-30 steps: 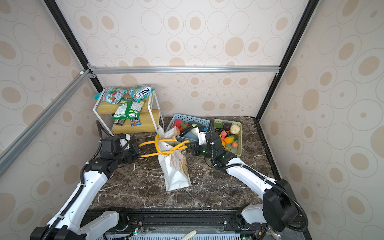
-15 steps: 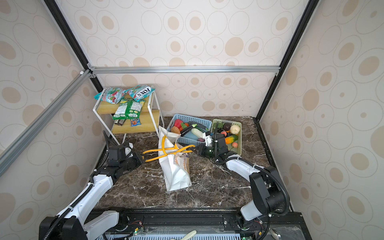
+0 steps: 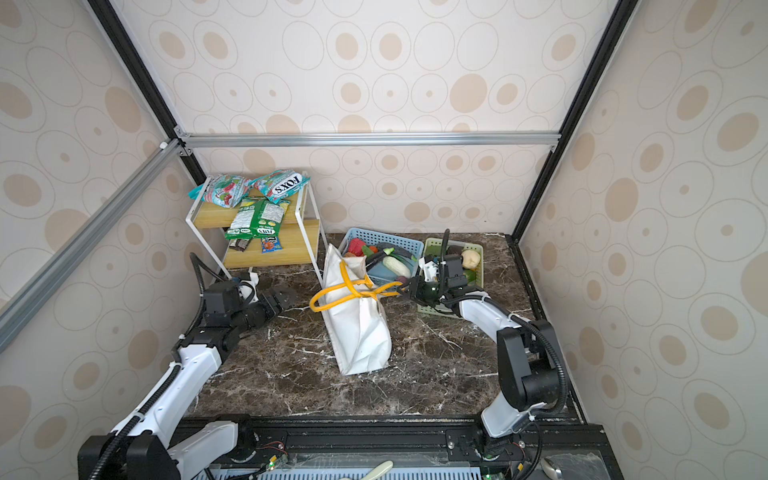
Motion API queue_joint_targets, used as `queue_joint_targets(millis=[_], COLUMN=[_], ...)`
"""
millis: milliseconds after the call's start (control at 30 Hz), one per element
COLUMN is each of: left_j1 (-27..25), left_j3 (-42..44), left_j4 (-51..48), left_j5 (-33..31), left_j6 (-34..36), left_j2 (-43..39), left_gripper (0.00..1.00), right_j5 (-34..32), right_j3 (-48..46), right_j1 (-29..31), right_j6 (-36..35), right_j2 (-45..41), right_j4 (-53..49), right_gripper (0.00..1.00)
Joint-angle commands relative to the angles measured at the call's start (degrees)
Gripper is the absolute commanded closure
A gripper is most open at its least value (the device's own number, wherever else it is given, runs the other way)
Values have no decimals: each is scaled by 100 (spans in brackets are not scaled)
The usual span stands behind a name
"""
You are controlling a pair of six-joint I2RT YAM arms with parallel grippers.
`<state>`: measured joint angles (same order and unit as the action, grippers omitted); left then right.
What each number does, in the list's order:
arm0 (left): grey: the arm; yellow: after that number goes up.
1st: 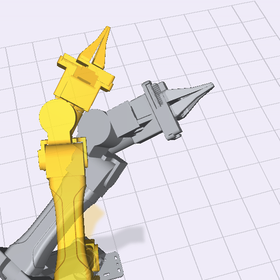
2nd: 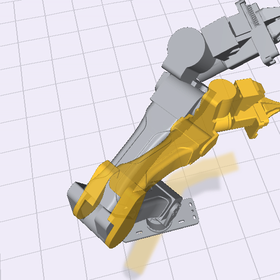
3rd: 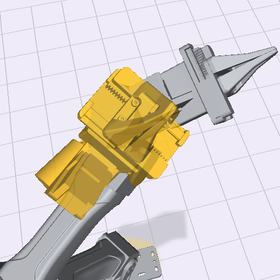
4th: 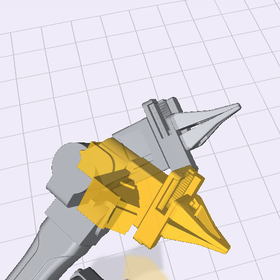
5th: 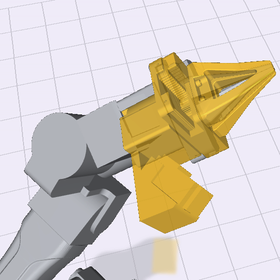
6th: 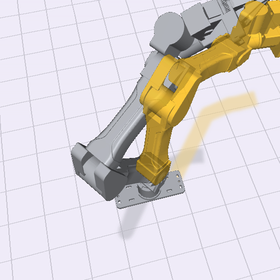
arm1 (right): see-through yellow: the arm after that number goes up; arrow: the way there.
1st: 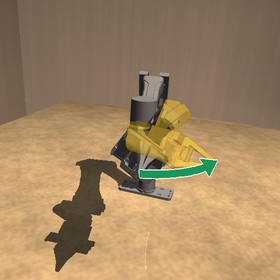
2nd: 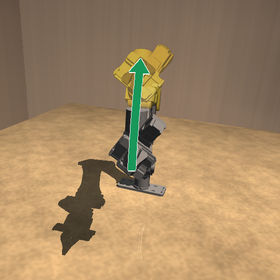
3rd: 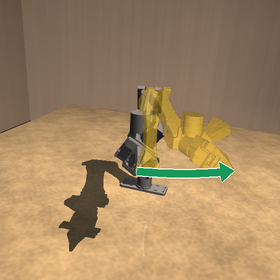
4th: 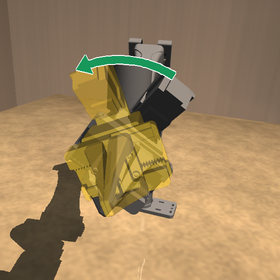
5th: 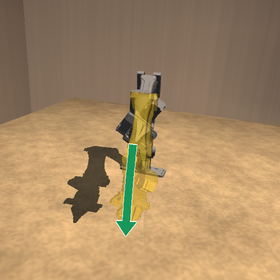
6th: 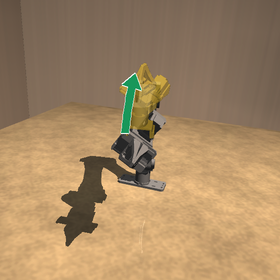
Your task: Place the food into the grocery bag and tie it
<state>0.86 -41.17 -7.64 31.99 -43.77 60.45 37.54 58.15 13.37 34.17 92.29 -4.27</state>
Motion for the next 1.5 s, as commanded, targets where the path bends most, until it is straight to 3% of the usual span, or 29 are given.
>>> queue_joint_targets(millis=[0, 133, 267, 467, 567, 600, 667, 700, 767, 800, 867, 1033, 1100, 1167, 1267, 1467], left_j1=[63, 72, 81, 81, 74, 81, 81, 81, 81, 78, 80, 80, 80, 80, 81, 72], left_j3=[-414, -698, -933, -1165, -1219, -1220, -1182, -1147, -922, -766, -298, 1440, 1804, 2105, 2784, 3102], left_j4=[-93, -279, -496, -850, -945, -972, -979, -956, -738, -567, 15, 2265, 2714, 3190, 4976, 7423], left_j5=[324, 176, -105, -719, -991, -1087, -1411, -1632, -2325, -2637, -3237, -3700, -3807, -3968, -3940, -3693], left_j6=[123, 243, 522, 1170, 1375, 1416, 1494, 1544, 1698, 1766, 2007, 3098, 3499, 3701, 3727, 3617], left_j2=[7, 61, 141, 238, 264, 266, 258, 234, 121, 49, -186, -920, -907, -627, -38, 1608], left_gripper=[21, 22, 21, 18, 11, 2, 1, 1, 1, 1, 1, 1, 1, 1, 1, 1], right_j5=[99, 612, 794, 1194, 1013, 953, 556, 293, -680, -1078, -1877, -3403, -3846, -4505, -4959, -4920], right_j3=[200, 542, 1001, 1120, 1144, 1150, 1211, 1192, 1154, 1095, 862, -641, -1144, -1417, -1936, -2399], right_j1=[17, 7, -33, -187, -321, -402, -649, -744, -913, -968, -1104, -1156, -1161, -1161, -1164, -1196], right_j6=[-496, -953, -1843, -2713, -2813, -2819, -2741, -2683, -2652, -2636, -2642, -3099, -3363, -3288, -3157, -3269], right_j2=[-91, -209, -480, -1003, -1138, -1143, -1148, -1151, -1169, -1198, -1285, -1917, -1989, -1857, -1579, -1014], right_j4=[-666, -1129, -2319, -3273, -3368, -3376, -3383, -3325, -3127, -2973, -2528, -531, 75, 451, 1445, 2585], right_gripper=[57, 50, 44, 41, 41, 41, 39, 32, 0, 0, 0, 0, 0, 0, 0, 0])
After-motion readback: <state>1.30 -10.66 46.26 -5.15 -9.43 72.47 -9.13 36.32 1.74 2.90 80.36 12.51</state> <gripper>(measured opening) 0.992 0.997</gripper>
